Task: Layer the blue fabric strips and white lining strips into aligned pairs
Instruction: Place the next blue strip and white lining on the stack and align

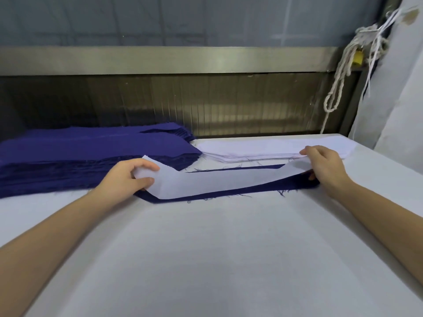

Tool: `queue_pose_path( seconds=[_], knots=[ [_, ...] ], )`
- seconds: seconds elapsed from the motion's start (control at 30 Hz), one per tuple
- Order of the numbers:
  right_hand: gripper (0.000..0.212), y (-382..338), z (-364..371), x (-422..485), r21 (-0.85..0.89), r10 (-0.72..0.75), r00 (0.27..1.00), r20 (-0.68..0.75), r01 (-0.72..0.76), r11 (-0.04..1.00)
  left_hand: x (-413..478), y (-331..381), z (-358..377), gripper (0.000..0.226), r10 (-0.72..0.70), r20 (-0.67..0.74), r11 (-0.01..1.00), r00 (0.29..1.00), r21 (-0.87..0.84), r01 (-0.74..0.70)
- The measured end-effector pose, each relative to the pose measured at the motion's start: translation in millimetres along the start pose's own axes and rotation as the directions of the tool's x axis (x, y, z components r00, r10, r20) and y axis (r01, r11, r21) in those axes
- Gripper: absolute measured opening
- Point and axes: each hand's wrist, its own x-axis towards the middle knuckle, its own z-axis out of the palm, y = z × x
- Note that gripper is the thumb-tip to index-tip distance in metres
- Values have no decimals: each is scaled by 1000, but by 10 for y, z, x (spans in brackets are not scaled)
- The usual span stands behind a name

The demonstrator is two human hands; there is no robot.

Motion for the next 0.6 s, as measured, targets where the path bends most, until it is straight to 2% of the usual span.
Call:
queue_pose_path(
  seconds=[0.07,0.23,0.43,0.6],
  knots=[
    [13,19,-25,19,-53,-4,1000,20,5,999,-12,-7,-19,26,37,59,996,998,73,-41],
    [15,15,-91,33,-179,8,998,65,3,984,0,-14,-56,26,44,81,997,996,61,-49],
    [22,25,-118,38,-157,-97,995,14,98,983,12,-48,-132,24,43,17,999,999,16,-43],
    [20,38,-107,16,-175,-105,994,42,111,978,50,-102,-212,27,35,1,999,999,0,-35]
  ],
)
